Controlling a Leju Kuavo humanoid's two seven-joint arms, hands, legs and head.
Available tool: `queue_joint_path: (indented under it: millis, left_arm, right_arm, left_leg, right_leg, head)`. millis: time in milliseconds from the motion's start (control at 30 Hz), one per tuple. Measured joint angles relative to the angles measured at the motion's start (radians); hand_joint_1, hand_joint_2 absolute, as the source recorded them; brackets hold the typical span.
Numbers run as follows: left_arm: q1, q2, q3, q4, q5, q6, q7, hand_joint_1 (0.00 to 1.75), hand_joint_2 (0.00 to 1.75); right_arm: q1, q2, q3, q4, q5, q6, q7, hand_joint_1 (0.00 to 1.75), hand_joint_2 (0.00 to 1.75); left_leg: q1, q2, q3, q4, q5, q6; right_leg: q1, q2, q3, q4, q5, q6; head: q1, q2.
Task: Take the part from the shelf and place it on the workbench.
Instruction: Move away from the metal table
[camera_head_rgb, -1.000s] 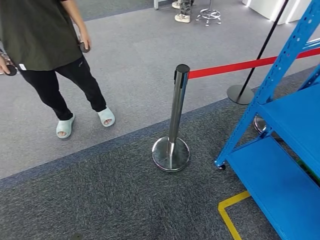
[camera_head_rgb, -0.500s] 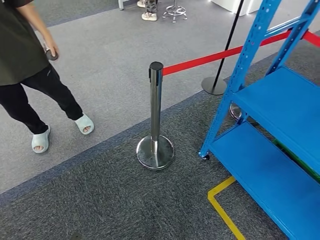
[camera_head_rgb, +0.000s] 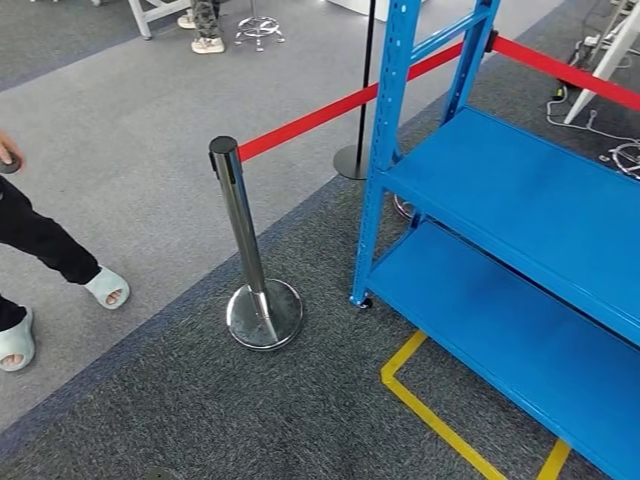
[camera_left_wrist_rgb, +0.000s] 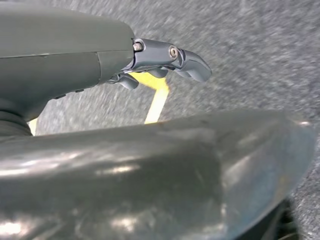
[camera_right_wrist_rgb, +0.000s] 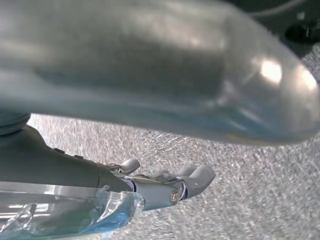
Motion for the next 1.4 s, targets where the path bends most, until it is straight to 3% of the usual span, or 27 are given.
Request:
queue_joint_path:
  millis: [33,100,167,233,300,333,367,400,467,533,600,633,700,767,800,833,867,933,1000,1067,1100,1133,1200,1267,1333,1367,1400]
  left_arm:
    - [-0.001,0.001,0.000,0.000,0.000,0.002,0.001,0.00,0.00]
    - [-0.005,0.003,0.000,0.000,0.002,0.017,0.013,0.00,0.00]
    - [-0.009,0.003,0.000,0.000,0.004,0.035,0.028,0.00,0.00]
    - [-0.008,0.004,0.000,0.000,0.005,0.045,0.035,0.00,0.00]
    - [-0.004,0.007,0.000,0.000,0.005,0.053,0.035,0.00,0.00]
    - [-0.003,0.008,0.000,0.000,0.005,0.058,0.033,0.00,0.00]
    - [-0.004,0.009,0.000,0.000,0.004,0.063,0.029,0.00,0.00]
    - [-0.004,0.009,0.000,0.000,0.002,0.066,0.025,0.00,0.00]
    - [-0.005,0.010,0.000,0.000,-0.003,0.065,0.019,0.00,0.00]
    - [-0.006,0.012,-0.001,0.000,-0.010,0.061,0.014,0.00,0.00]
    - [-0.009,0.015,-0.006,0.000,-0.017,0.071,-0.012,0.00,0.00]
    - [-0.011,0.015,-0.009,0.000,-0.018,0.079,-0.032,0.00,0.00]
    - [-0.013,0.016,-0.014,0.000,-0.016,0.096,-0.067,0.00,0.00]
    - [-0.010,0.020,-0.015,0.000,-0.015,0.106,-0.075,0.00,0.00]
    - [-0.007,0.023,-0.015,0.000,-0.015,0.109,-0.070,0.00,0.00]
    - [-0.006,0.025,-0.015,0.000,-0.015,0.110,-0.063,0.00,0.00]
    - [-0.005,0.027,-0.015,0.000,-0.015,0.111,-0.052,0.00,0.00]
    - [-0.006,0.029,-0.015,0.000,-0.014,0.104,-0.031,0.00,0.00]
    - [-0.007,0.031,-0.014,0.000,-0.009,0.086,-0.016,0.00,0.00]
    - [-0.008,0.031,-0.014,0.000,-0.005,0.074,-0.010,0.00,0.00]
    - [-0.009,0.031,-0.014,0.000,-0.005,0.072,-0.009,0.00,0.00]
    - [-0.010,0.030,-0.014,0.000,-0.005,0.072,-0.009,0.00,0.00]
    - [-0.010,0.028,-0.014,0.000,-0.006,0.072,-0.010,0.00,0.00]
    - [-0.005,0.026,-0.013,0.000,-0.008,0.072,-0.010,0.00,0.00]
    - [0.000,0.026,-0.013,0.000,-0.012,0.072,-0.020,0.00,0.00]
    - [0.000,0.025,-0.013,0.000,-0.014,0.072,-0.029,0.00,0.44]
    - [0.000,0.024,-0.013,0.000,-0.015,0.074,-0.038,0.00,0.87]
  right_arm:
    - [-0.002,-0.007,-0.001,0.000,0.005,0.006,0.005,0.00,0.00]
    - [0.001,-0.017,-0.001,0.000,0.030,0.014,0.012,0.00,0.00]
    - [0.007,-0.024,0.002,0.000,0.055,0.017,0.010,0.00,0.00]
    - [0.005,-0.027,0.007,0.000,0.066,0.018,0.003,0.00,0.00]
    - [0.000,-0.028,0.010,0.000,0.060,0.016,-0.017,0.00,0.00]
    - [0.000,-0.028,0.010,0.000,0.050,0.014,-0.030,0.00,0.00]
    - [0.001,-0.028,0.008,0.000,0.038,0.011,-0.041,0.00,0.00]
    - [0.001,-0.029,0.006,0.000,0.027,0.009,-0.048,0.00,0.00]
    - [0.000,-0.031,0.000,0.000,0.014,0.009,-0.047,0.00,0.00]
    - [-0.003,-0.032,-0.005,0.000,0.012,0.011,-0.037,0.00,0.00]
    - [-0.003,-0.032,-0.012,0.000,0.009,0.012,-0.027,0.00,0.00]
    - [-0.001,-0.032,-0.016,0.000,0.006,0.013,-0.023,0.00,0.00]
    - [0.000,-0.032,-0.025,0.000,0.000,0.011,-0.020,0.00,0.00]
    - [-0.002,-0.032,-0.032,0.000,-0.002,0.005,-0.020,0.00,0.00]
    - [-0.003,-0.032,-0.037,0.000,-0.002,0.002,-0.020,0.00,0.00]
    - [-0.003,-0.032,-0.040,0.000,-0.001,0.000,-0.019,0.00,0.00]
    - [-0.002,-0.032,-0.042,0.000,0.001,-0.004,-0.019,0.00,0.00]
    - [0.000,-0.032,-0.045,0.000,0.009,-0.021,-0.022,0.00,0.00]
    - [-0.001,-0.032,-0.046,0.000,0.016,-0.049,-0.034,0.00,0.00]
    - [-0.002,-0.032,-0.049,0.000,0.017,-0.072,-0.050,0.00,0.00]
    - [0.000,-0.033,-0.052,0.000,0.016,-0.078,-0.056,0.00,0.00]
    - [0.003,-0.034,-0.054,0.000,0.015,-0.082,-0.060,0.00,0.00]
    - [0.007,-0.036,-0.059,0.000,0.014,-0.085,-0.063,0.00,0.00]
    - [0.003,-0.036,-0.062,0.000,0.013,-0.087,-0.065,0.00,0.00]
    - [-0.001,-0.037,-0.066,0.000,0.005,-0.091,-0.065,0.00,0.00]
    - [-0.001,-0.037,-0.070,0.000,-0.002,-0.094,-0.063,0.00,0.00]
    - [0.000,-0.038,-0.076,0.000,-0.010,-0.103,-0.060,0.00,0.00]
  left_leg:
    - [0.001,-0.013,0.010,-0.026,0.003,0.005]
    - [-0.001,0.000,0.012,-0.033,0.003,0.020]
    - [-0.001,0.021,0.014,-0.037,0.006,0.036]
    - [-0.003,0.048,0.015,-0.039,0.006,0.047]
    - [-0.007,0.079,0.016,-0.039,0.003,0.051]
    - [-0.009,0.093,0.017,-0.039,0.002,0.052]
    - [-0.010,0.107,0.019,-0.039,0.000,0.051]
    - [-0.010,0.120,0.023,-0.039,-0.003,0.049]
    - [-0.013,0.143,0.033,-0.038,-0.010,0.041]
    - [-0.017,0.161,0.042,-0.038,-0.015,0.029]
    - [-0.018,0.179,0.049,-0.043,-0.017,0.017]
    - [-0.016,0.176,0.052,-0.043,-0.020,0.010]
    - [-0.011,0.132,0.037,-0.004,-0.051,-0.001]
    - [-0.009,0.080,-0.023,0.116,-0.114,-0.006]
    - [-0.010,0.071,-0.059,0.185,-0.140,-0.006]
    - [-0.010,0.067,-0.086,0.230,-0.147,-0.007]
    - [-0.010,0.065,-0.098,0.241,-0.134,-0.006]
    - [-0.009,0.051,-0.066,0.149,-0.060,-0.002]
    - [-0.003,-0.005,-0.012,0.018,-0.002,0.003]
    - [0.000,-0.037,0.010,-0.036,0.006,0.011]
    - [0.000,-0.027,0.012,-0.039,0.004,0.017]
    - [0.000,-0.015,0.013,-0.041,0.006,0.025]
    - [0.001,0.013,0.017,-0.046,0.008,0.040]
    - [-0.001,0.044,0.020,-0.047,0.007,0.049]
    - [-0.004,0.078,0.023,-0.047,0.003,0.052]
    - [-0.005,0.093,0.025,-0.047,0.001,0.051]
    - [-0.005,0.104,0.028,-0.047,-0.002,0.049]
  right_leg:
    - [-0.001,0.012,-0.004,0.000,0.002,0.007]
    - [-0.004,0.029,-0.012,-0.007,0.007,0.021]
    - [-0.002,-0.012,-0.025,0.014,-0.008,0.030]
    - [0.001,-0.082,-0.071,0.113,-0.067,0.036]
    - [-0.001,-0.110,-0.134,0.245,-0.127,0.039]
    - [-0.002,-0.113,-0.148,0.279,-0.135,0.040]
    - [-0.002,-0.116,-0.141,0.271,-0.122,0.040]
    - [-0.002,-0.122,-0.114,0.225,-0.095,0.039]
    - [0.000,-0.164,-0.033,0.084,-0.036,0.034]
    - [0.004,-0.193,0.008,0.010,-0.016,0.025]
    - [0.008,-0.174,0.005,0.005,-0.015,0.012]
    - [0.007,-0.162,0.004,0.002,-0.013,0.005]
    - [0.002,-0.139,0.008,-0.006,-0.007,-0.007]
    - [-0.001,-0.112,0.006,-0.008,-0.003,-0.015]
    - [-0.001,-0.097,0.005,-0.007,-0.002,-0.016]
    - [0.000,-0.081,0.005,-0.007,-0.002,-0.017]
    - [0.000,-0.065,0.006,-0.007,-0.002,-0.017]
    - [-0.001,-0.034,0.007,-0.007,-0.002,-0.014]
    - [0.000,-0.004,0.004,-0.004,0.000,-0.006]
    - [-0.001,0.021,-0.007,-0.005,0.002,0.008]
    - [-0.003,0.033,-0.012,-0.008,0.004,0.015]
    - [-0.004,0.033,-0.015,-0.009,0.005,0.021]
    - [-0.001,-0.020,-0.032,0.027,-0.019,0.031]
    - [0.001,-0.091,-0.086,0.141,-0.084,0.037]
    - [-0.002,-0.112,-0.143,0.261,-0.133,0.042]
    - [-0.002,-0.115,-0.149,0.276,-0.130,0.043]
    - [-0.003,-0.117,-0.133,0.250,-0.109,0.044]
  head:
    - [-0.002,0.000]
    - [-0.002,0.000]
    - [0.003,0.000]
    - [0.012,0.000]
    - [0.015,0.000]
    - [0.014,0.000]
    - [0.015,0.000]
    - [0.014,0.000]
    - [0.014,0.000]
    - [0.013,0.000]
    - [0.012,0.000]
    - [0.012,0.000]
    - [0.008,0.000]
    - [0.003,0.000]
    - [0.002,0.000]
    - [0.001,0.000]
    - [0.001,0.000]
    - [0.001,0.000]
    - [0.000,0.000]
    - [-0.002,0.000]
    - [-0.002,0.000]
    - [-0.002,0.000]
    - [0.005,0.000]
    - [0.011,0.000]
    - [0.012,0.000]
    - [0.012,0.000]
    - [0.012,0.000]
